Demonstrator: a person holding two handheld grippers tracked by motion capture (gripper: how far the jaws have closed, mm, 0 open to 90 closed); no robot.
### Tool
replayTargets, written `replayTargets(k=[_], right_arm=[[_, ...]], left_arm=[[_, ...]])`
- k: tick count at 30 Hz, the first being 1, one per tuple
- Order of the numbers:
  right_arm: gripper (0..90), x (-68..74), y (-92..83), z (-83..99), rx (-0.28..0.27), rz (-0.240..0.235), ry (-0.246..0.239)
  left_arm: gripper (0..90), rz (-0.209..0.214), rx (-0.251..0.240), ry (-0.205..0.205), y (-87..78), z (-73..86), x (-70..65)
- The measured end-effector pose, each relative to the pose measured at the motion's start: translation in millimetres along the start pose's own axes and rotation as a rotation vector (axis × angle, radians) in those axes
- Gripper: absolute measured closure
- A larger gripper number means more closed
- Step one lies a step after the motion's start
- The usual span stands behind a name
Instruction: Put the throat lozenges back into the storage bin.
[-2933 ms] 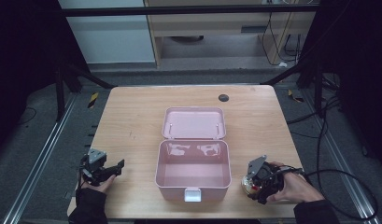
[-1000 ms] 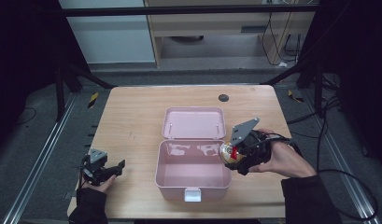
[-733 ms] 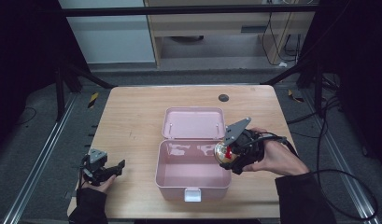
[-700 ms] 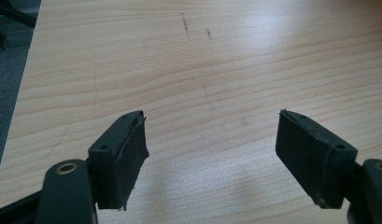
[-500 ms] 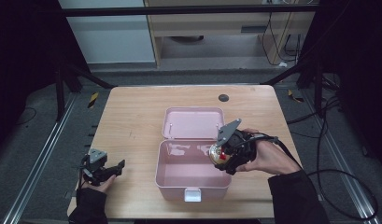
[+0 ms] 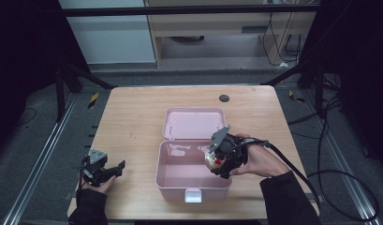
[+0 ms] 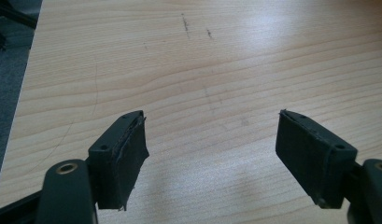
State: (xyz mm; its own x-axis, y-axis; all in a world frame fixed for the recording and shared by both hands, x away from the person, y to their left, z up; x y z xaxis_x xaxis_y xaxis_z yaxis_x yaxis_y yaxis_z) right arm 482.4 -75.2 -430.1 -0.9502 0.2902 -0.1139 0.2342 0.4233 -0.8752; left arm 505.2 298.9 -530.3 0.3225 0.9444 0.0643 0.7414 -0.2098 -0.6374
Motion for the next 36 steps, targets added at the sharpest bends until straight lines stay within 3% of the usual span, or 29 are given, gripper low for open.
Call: replayTargets(k=[17,36], right_arm=[[20.6,6.5,23.9,5.8,0.085,-0.021,-0.024],[20.3,9.1,35.5,13.3,0.168,-0.036,-0.034]], left_arm=[[23.9,-0.001,-0.003,-0.003,-0.7,-0.3,1.0],[23.9,-0.001,-0.002,-0.002,-0.8,-0.3,1.1]])
Point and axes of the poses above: each handheld gripper's, and its own axes: y roughly forward along the jaws, z roughly out of its underside, x roughly to its left, the point moved 8 cm from there along y, roughly forward along the jaws, and after that the axes turned 4 degrees about y, right-handed, at the moved point
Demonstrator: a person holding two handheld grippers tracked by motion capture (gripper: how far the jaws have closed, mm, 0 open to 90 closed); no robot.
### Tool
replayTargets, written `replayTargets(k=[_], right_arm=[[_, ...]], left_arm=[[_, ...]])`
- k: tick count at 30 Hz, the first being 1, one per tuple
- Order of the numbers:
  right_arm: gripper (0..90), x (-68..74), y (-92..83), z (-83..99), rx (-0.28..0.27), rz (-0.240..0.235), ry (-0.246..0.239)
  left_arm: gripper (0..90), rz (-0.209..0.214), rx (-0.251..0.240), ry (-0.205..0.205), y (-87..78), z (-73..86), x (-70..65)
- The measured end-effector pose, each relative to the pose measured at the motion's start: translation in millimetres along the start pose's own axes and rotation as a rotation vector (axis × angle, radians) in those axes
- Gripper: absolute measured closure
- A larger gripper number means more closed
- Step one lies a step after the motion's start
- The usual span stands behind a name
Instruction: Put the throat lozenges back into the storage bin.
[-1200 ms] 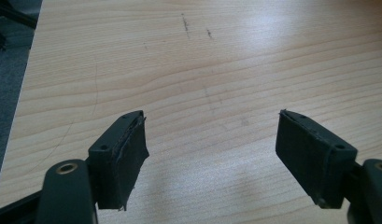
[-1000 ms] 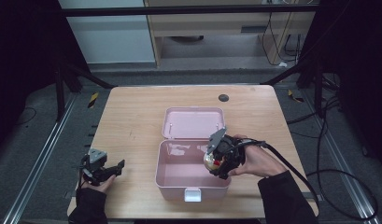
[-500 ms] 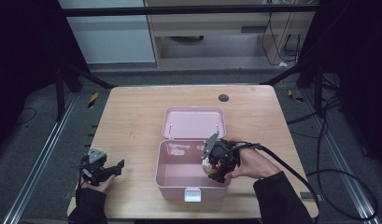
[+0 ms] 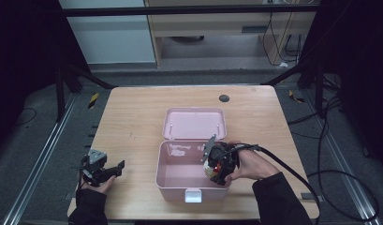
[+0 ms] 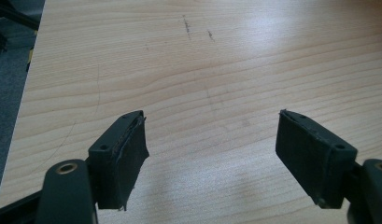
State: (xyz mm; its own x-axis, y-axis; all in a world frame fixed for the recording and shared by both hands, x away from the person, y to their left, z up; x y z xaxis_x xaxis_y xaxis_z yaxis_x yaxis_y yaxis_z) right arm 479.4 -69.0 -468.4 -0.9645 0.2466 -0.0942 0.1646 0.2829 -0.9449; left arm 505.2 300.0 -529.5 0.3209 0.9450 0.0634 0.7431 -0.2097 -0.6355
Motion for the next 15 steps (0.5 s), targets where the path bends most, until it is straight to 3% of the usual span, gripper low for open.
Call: replayTargets(k=[8,12,15], right_arm=[[18.7,1.1,-1.2,-0.1,0.01,-0.009,0.022],[18.9,-0.1,-7.1,-0.6,-0.013,-0.003,0.021],[19.2,-3.1,-16.4,-1.8,-0.059,0.02,0.032]], left_arm=[[23.8,0.0,0.0,-0.002,-0.2,0.2,0.4],[23.8,0.0,0.0,-0.002,-0.1,0.2,0.4],[23.8,0.001,0.001,-0.001,0.0,0.3,0.2]])
Point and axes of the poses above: each handheld gripper's, and its own axes: y roughly forward along the jaws, z roughly out of its underside, x roughly to its left, the point moved 8 cm from there along y, roughly forward along the jaws, and after that the axes turned 4 degrees about y, right-handed, at the moved point
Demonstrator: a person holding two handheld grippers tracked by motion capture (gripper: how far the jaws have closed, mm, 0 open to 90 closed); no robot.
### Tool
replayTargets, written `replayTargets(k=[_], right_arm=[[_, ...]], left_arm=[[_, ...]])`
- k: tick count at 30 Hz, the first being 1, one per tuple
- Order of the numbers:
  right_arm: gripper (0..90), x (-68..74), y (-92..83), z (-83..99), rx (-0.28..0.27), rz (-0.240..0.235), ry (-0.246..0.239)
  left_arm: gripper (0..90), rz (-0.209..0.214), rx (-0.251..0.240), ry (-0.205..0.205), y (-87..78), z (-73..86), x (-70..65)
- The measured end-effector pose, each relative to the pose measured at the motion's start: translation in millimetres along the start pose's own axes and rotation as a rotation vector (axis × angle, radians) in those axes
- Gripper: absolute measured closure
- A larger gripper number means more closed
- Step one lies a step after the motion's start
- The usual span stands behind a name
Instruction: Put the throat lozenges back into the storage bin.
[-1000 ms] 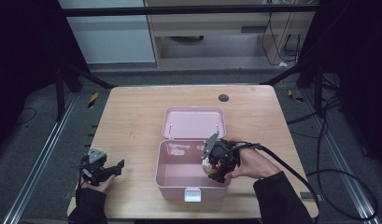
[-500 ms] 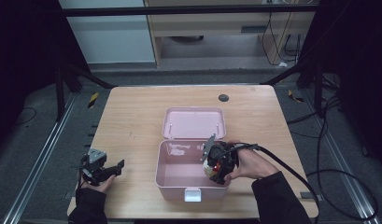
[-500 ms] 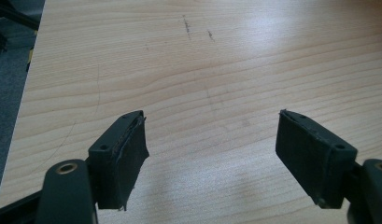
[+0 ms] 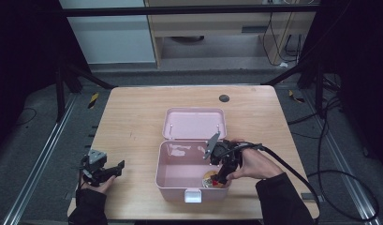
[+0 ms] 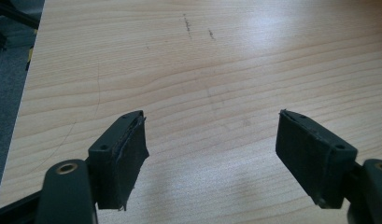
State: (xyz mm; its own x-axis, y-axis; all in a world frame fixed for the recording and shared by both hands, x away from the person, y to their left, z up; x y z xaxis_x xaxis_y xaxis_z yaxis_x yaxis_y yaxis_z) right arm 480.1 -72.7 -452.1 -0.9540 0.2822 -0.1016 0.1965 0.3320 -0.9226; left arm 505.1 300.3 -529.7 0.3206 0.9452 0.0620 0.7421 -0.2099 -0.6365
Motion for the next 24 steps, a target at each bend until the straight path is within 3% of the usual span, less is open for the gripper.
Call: replayTargets(k=[11,15,24], right_arm=[[16.7,-18.0,-34.3,1.8,-0.122,0.142,0.091],[17.1,-22.6,-47.6,4.6,-0.206,0.155,0.135],[15.1,-31.7,-60.4,27.7,-0.291,0.217,0.21]], left_arm=[[23.9,0.0,-0.001,0.002,-0.9,-0.2,-0.4],[24.0,-0.001,-0.003,0.001,-1.4,-0.3,-0.2],[24.2,-0.004,-0.003,0.002,-1.1,-0.3,-0.4]])
Point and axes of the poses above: each handheld gripper's, and its own axes: y roughly forward along the jaws, z roughly out of its underside, x roughly to its left, the point moved 8 cm from there along y, roughly forward along the jaws, and after that the axes turned 4 degrees about y, right-handed, at the moved point
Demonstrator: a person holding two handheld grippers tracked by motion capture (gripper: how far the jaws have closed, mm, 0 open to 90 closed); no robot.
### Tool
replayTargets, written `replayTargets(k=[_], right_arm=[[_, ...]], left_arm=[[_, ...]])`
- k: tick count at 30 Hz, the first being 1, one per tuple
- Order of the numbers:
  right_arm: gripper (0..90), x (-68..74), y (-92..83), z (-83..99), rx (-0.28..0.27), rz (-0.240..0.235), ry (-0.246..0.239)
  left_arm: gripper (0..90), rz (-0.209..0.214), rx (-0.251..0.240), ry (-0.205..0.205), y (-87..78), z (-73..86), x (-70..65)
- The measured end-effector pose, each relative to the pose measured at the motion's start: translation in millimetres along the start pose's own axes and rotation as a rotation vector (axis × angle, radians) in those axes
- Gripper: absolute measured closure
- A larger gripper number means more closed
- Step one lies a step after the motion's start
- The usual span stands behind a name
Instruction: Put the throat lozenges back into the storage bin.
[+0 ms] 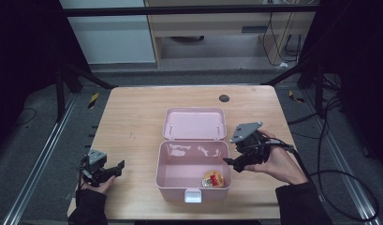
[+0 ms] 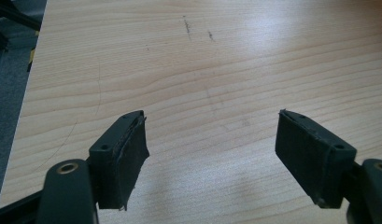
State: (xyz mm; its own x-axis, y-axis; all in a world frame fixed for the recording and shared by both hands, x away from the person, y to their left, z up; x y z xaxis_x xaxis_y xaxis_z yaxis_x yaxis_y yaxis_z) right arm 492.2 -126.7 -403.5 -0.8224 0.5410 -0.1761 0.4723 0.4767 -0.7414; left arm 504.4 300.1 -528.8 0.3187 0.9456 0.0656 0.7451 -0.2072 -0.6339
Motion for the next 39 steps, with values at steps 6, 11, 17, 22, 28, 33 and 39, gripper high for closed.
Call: replayTargets(k=[6,11,17,22,28,33,39], right_arm=[[12.9,-24.0,-12.5,19.6,-0.113,0.11,0.148],[11.7,-32.8,-19.7,31.9,-0.183,0.164,0.223],[10.3,-39.5,-21.8,45.1,-0.228,0.221,0.287],[9.4,-52.4,-18.3,66.5,-0.281,0.294,0.387],[7.2,-64.7,-8.0,99.8,-0.3,0.366,0.512],[6.8,-70.1,2.1,123.6,-0.262,0.406,0.569],[6.2,-75.8,7.5,138.8,-0.25,0.43,0.62]], left_arm=[[24.2,0.0,0.001,-0.001,0.2,0.2,-0.1],[24.3,0.0,0.002,-0.001,0.3,0.1,-0.2],[24.3,-0.001,0.002,-0.001,0.5,0.2,-0.4],[24.5,-0.002,-0.003,-0.001,0.0,-0.2,-0.2],[25.9,0.0,-0.005,0.0,-0.3,-0.3,-0.1],[28.1,-0.001,-0.01,-0.001,-1.1,-1.2,0.6],[30.1,-0.005,-0.002,0.002,0.1,-0.8,0.6]])
Point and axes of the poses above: each handheld gripper's, and its own axes: y roughly forward along the jaws, z roughly out of its underside, x roughly to its left, the point moved 8 cm from there along y, roughly forward along the jaws, and after that the axes turned 4 degrees about y, right-handed, at the moved point
